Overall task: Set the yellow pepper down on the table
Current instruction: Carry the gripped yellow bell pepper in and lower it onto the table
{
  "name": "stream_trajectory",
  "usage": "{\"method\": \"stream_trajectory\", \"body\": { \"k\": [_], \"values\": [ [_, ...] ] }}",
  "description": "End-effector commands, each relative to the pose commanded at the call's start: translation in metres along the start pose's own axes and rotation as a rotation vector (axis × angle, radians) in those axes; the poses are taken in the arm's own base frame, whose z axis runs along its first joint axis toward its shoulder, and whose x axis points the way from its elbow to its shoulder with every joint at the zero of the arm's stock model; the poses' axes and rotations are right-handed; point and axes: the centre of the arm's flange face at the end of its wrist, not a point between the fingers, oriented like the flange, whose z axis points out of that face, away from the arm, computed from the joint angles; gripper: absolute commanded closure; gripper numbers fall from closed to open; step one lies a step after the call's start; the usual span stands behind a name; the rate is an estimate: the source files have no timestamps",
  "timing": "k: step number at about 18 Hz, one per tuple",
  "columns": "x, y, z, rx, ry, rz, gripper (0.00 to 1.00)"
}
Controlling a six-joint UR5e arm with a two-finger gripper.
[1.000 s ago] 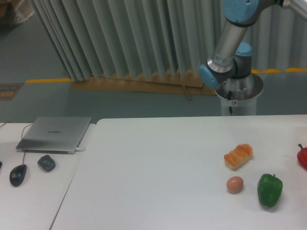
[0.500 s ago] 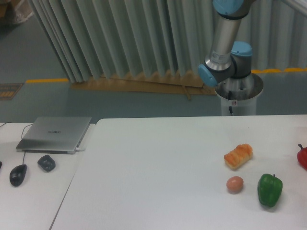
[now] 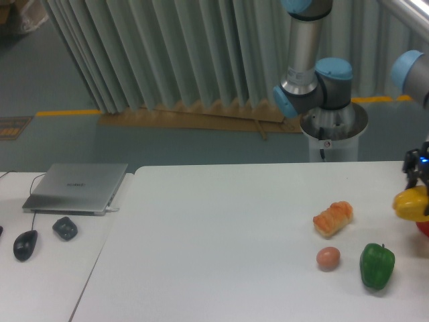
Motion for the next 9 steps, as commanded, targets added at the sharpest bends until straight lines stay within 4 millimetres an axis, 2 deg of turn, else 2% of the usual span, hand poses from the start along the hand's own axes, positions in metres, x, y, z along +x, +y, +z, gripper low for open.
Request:
{"method": "stream_trajectory", "body": {
  "k": [2, 5, 9],
  "values": [
    [0.002, -0.006, 0.004, 0.000, 0.008, -0.003, 0.65],
    [-0.002, -0.005, 0.014, -0.016, 0.020, -0.003, 0.64],
    [-0.005, -0.002, 0.016, -0.030, 0.020, 0.004, 0.64]
  ]
}}
